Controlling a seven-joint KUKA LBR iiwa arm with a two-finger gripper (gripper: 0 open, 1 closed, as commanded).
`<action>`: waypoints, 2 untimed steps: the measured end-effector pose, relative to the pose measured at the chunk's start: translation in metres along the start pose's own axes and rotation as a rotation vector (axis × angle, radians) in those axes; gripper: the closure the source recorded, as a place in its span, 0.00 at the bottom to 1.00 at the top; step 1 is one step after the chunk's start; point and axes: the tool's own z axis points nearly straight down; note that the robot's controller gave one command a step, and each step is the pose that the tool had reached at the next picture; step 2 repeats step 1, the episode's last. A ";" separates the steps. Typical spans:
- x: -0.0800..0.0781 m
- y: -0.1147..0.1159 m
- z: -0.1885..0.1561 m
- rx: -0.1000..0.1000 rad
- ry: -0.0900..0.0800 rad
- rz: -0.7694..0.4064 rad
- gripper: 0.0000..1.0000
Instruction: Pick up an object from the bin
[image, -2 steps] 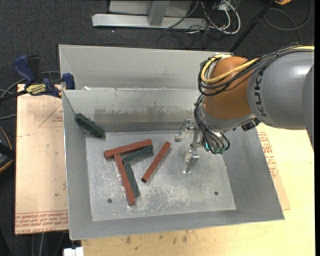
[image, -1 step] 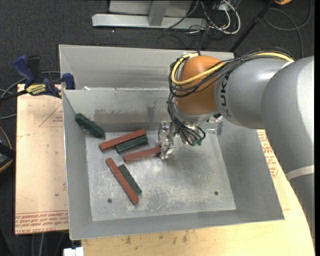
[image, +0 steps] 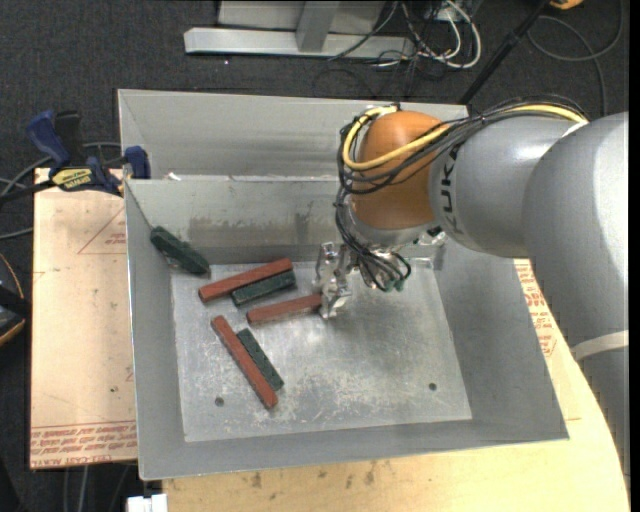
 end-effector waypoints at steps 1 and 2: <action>0.026 -0.002 -0.134 -0.001 0.011 -0.038 1.00; 0.026 -0.002 -0.134 -0.001 0.011 -0.038 1.00</action>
Offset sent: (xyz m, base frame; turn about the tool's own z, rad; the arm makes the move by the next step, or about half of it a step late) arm 0.0000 0.0000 0.0000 0.0000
